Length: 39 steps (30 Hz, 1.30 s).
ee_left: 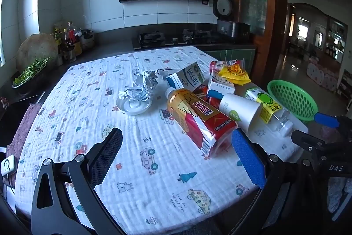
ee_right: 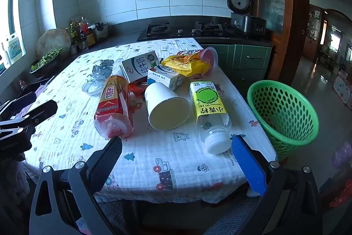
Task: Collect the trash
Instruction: 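Move the right gripper toward the yellow snack bag on the table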
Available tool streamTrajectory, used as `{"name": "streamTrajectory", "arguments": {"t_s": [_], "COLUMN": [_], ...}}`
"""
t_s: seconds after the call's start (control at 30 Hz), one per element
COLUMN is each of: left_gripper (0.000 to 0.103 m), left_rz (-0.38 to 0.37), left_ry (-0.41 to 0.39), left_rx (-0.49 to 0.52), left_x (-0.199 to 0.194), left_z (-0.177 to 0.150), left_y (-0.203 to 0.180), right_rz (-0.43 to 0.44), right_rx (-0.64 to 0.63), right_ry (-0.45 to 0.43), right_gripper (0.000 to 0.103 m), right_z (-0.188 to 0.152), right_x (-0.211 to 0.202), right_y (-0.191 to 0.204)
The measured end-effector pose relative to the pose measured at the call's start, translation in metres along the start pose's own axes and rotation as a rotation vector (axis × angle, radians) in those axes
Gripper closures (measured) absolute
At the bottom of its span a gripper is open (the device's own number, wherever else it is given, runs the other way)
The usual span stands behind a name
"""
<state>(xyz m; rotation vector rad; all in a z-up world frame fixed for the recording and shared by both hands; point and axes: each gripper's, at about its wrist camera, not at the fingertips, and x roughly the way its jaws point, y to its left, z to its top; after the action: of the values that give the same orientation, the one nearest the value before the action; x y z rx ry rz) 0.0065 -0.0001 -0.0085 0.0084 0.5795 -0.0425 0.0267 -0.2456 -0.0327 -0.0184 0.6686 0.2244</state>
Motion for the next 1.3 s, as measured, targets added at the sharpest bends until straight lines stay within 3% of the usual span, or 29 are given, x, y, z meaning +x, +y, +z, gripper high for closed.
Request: {"name": "streamTrajectory", "arguments": {"t_s": [1.3], "left_gripper": [0.009], "left_rz": [0.013], "left_ry": [0.073], "left_rx": [-0.038], "left_x": [0.024], "left_z": [0.010], "left_y": [0.008], "right_rz": [0.004], "right_rx": [-0.006], "right_ry": [0.015], "right_gripper": [0.006], "right_z": [0.010], "right_x": [0.015], "right_y": [-0.009]}}
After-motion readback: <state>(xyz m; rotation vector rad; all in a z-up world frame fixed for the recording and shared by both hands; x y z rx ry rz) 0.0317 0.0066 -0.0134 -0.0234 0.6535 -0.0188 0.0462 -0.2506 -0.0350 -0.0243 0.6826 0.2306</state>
